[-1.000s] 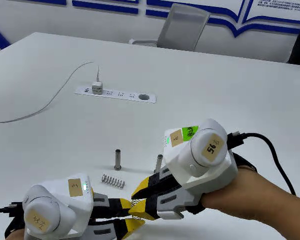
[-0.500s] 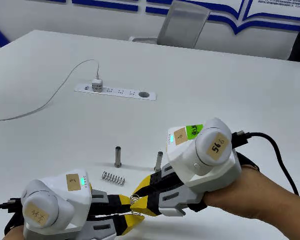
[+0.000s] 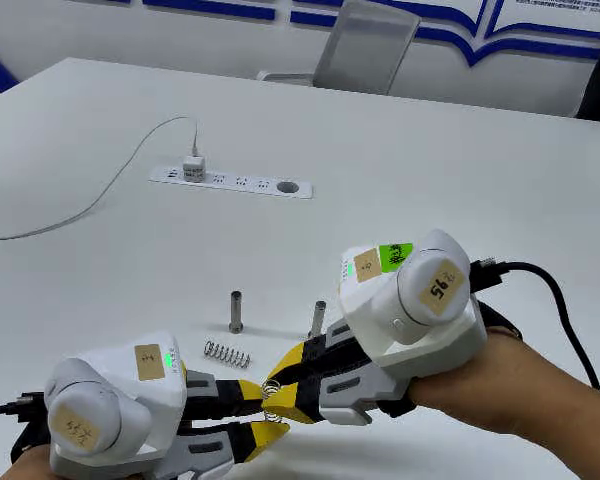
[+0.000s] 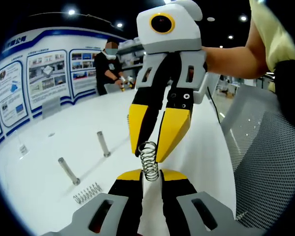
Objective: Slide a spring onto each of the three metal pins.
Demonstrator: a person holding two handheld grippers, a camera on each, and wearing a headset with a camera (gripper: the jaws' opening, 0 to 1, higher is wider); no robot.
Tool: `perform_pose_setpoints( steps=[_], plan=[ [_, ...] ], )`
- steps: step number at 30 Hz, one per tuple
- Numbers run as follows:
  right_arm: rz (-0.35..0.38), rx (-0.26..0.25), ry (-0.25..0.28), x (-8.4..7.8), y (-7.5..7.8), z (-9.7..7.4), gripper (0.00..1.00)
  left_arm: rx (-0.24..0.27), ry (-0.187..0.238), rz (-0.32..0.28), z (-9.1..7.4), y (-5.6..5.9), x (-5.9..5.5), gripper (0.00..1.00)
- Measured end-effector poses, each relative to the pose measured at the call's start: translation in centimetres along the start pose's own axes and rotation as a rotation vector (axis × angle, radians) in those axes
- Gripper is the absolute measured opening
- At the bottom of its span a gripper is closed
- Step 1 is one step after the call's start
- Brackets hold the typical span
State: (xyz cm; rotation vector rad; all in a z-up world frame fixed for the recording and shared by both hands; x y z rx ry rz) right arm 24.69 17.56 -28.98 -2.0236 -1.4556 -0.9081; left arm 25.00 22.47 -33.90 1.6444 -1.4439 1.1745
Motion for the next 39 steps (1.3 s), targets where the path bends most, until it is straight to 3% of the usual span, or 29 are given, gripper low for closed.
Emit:
perform_pose_setpoints(
  steps=[6, 29, 39],
  plan=[
    [0.006, -0.012, 0.003, 0.0, 0.2, -0.3, 0.12, 0.019, 0.0, -0.009, -0.3, -0.4, -0.1, 0.2],
    [0.062, -0.115, 0.036, -0.1, 3.2, -2.9, 0.12, 0.164, 0.004, -0.093, -3.2, -4.3, -0.8, 0.4],
    [0.083, -0.169, 0.053, -0.1, 4.8, -4.0, 0.12, 0.199, 0.002, -0.114, -3.7, -4.8, -1.1, 0.46]
  ],
)
Point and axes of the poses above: the centre of the closed fingertips' face, and the gripper's own axes: z roughly forward along the fingers, y roughly to its right, x roughly out of its top, the point moved 5 cm from there along -z, roughly backward along the fingers, and after that the axes turned 2 degrees about z, right-handed, at the moved point
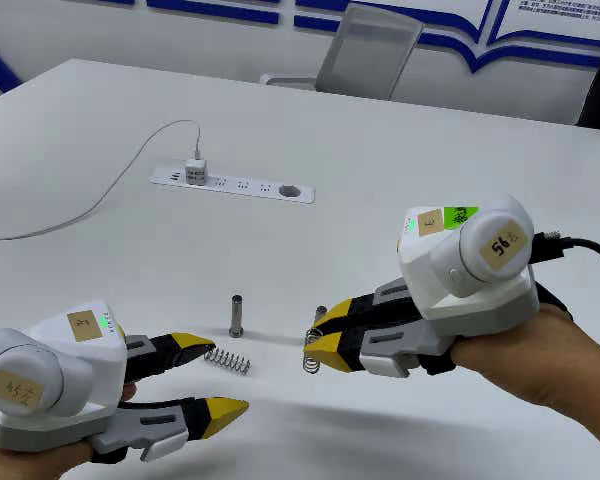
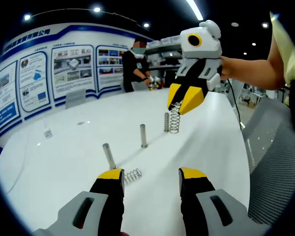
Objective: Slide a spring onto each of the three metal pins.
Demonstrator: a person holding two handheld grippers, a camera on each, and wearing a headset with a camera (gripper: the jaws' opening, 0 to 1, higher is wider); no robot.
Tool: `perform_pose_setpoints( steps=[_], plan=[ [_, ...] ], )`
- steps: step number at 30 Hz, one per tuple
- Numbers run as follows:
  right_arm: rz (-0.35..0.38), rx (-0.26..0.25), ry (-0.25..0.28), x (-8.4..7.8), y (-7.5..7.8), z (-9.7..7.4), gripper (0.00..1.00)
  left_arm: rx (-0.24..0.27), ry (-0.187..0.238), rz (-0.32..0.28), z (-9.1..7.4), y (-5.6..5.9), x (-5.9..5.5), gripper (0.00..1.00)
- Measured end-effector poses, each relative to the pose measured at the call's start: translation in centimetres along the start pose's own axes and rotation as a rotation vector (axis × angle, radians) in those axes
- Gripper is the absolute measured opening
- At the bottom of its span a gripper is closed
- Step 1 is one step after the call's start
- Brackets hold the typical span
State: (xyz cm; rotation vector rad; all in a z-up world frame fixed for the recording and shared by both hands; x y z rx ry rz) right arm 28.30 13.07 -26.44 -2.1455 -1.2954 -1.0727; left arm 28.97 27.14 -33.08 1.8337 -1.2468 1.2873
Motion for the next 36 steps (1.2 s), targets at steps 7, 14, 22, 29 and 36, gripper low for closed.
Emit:
perform_pose_setpoints(
  steps=[7, 14, 22, 29, 36],
  plan=[
    [0.021, -0.039, 0.02, 0.2, 1.2, -0.4, 0.12, 0.018, 0.0, -0.015, -0.1, -0.3, -0.2, 0.49],
    [0.044, -0.081, 0.041, 0.5, 2.5, -0.6, 0.12, 0.035, -0.003, -0.033, -0.3, -0.6, -0.4, 0.54],
    [0.067, -0.131, 0.059, 0.8, 4.0, -0.8, 0.12, 0.054, -0.007, -0.052, -0.6, -1.0, -0.8, 0.59],
    [0.112, -0.178, 0.08, 0.8, 5.6, -0.6, 0.12, 0.068, -0.009, -0.068, -0.7, -1.1, -1.0, 0.65],
    [0.146, -0.192, 0.084, 0.2, 6.6, 0.4, 0.12, 0.073, -0.007, -0.074, -0.7, -1.2, -1.0, 0.67]
  ],
)
Point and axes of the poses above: the centre of the closed fingertips' face, and the gripper's own axes: z roughly forward along the fingers, y roughly to its right, x roughly out of its top, the point moved 5 cm from there along -z, roughly backward along the fingers, and after that the axes turned 2 degrees about z, right-handed, at the moved point
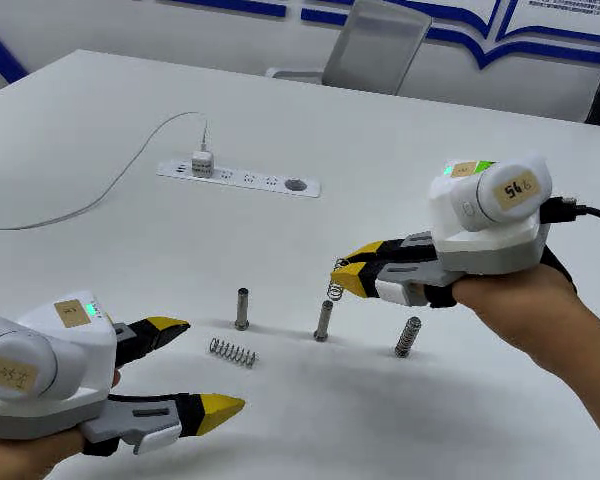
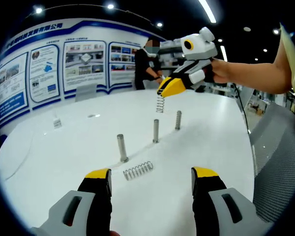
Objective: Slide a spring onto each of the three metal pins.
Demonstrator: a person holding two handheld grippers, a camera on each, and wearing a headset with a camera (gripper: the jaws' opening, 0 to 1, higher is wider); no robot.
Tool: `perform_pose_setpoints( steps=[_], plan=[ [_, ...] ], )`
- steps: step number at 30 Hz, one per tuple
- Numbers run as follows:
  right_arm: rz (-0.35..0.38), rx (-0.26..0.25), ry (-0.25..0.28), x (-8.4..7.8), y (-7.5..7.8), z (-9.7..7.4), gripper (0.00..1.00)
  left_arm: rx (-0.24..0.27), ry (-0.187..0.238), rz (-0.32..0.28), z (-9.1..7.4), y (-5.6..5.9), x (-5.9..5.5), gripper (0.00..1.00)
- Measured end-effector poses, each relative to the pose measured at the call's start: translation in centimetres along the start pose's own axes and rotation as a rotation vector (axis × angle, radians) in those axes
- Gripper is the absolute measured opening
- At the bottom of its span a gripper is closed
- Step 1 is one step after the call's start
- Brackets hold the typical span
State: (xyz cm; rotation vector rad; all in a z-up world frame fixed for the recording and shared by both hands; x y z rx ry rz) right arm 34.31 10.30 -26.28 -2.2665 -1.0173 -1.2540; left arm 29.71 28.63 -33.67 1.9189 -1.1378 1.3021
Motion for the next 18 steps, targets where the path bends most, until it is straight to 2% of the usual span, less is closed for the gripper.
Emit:
perform_pose_setpoints(
  steps=[18],
  plan=[
    [0.034, 0.007, -0.013, -1.1, 0.3, 1.2, 0.12, 0.001, -0.003, -0.014, 0.0, 0.0, -0.1, 0.68]
  ],
)
Point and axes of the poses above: the centre of the closed fingertips' face, and the gripper's own axes: z roughly forward along the fingers, y roughly to its right, x roughly out of its top, the point moved 5 cm from there along -z, roughly backward along the fingers, and after that the axes turned 2 degrees about z, right-handed, at the moved point
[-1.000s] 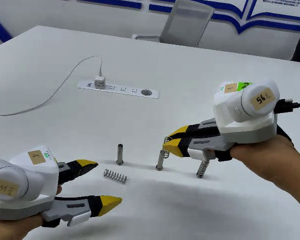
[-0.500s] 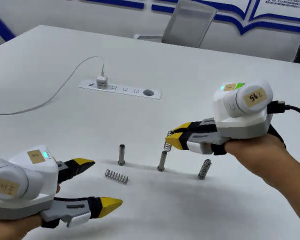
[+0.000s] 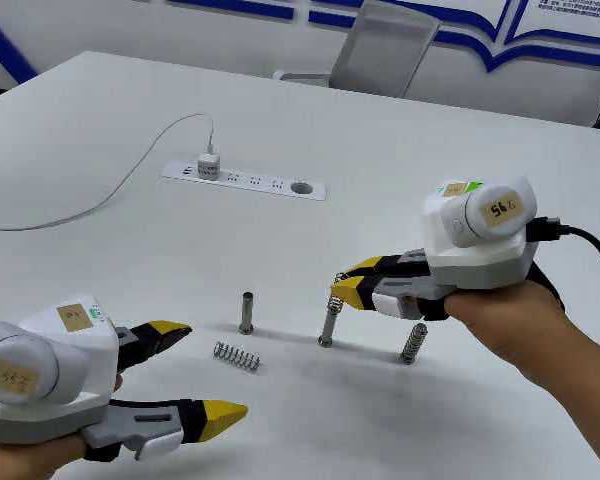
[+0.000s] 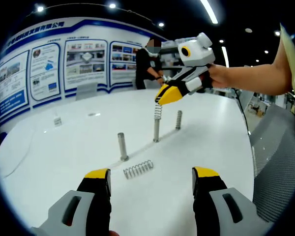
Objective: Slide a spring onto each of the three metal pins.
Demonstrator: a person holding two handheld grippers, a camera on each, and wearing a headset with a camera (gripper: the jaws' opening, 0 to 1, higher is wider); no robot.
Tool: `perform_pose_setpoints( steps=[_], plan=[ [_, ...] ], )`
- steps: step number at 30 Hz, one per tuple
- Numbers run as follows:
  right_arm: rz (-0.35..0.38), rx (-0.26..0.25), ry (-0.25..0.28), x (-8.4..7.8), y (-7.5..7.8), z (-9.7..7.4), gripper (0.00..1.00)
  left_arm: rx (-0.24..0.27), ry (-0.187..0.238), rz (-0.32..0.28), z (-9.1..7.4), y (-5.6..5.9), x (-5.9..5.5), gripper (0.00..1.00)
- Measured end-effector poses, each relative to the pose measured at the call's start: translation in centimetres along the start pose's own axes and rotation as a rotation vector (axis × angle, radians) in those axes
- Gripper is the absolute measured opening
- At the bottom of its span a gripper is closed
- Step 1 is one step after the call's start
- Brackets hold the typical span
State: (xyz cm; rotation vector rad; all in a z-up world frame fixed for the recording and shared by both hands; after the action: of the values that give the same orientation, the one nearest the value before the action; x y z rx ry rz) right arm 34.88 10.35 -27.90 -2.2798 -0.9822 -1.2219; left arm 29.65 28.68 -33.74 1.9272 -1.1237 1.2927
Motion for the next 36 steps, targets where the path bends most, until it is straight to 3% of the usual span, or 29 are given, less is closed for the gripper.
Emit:
perform_pose_setpoints(
  steps=[15, 36],
  plan=[
    [0.033, -0.004, -0.018, -1.6, 0.2, 1.1, 0.12, 0.002, -0.007, -0.002, -0.1, -0.1, -0.4, 0.68],
    [0.052, -0.02, -0.082, -3.6, 0.0, 2.8, 0.12, 0.005, -0.01, -0.004, -0.2, -0.3, -0.8, 0.67]
  ],
)
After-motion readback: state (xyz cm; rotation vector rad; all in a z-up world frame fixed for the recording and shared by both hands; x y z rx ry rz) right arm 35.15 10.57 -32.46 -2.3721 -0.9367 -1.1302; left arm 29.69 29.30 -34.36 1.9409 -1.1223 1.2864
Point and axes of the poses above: the centre of the closed fingertips' face, and the gripper's own axes: z roughly forward along the fingers, y roughly to its right, x roughly out of its top, the point moved 5 cm from there along -z, roughly backward along the fingers, and after that the axes turned 2 degrees about z, right-handed, at the moved point
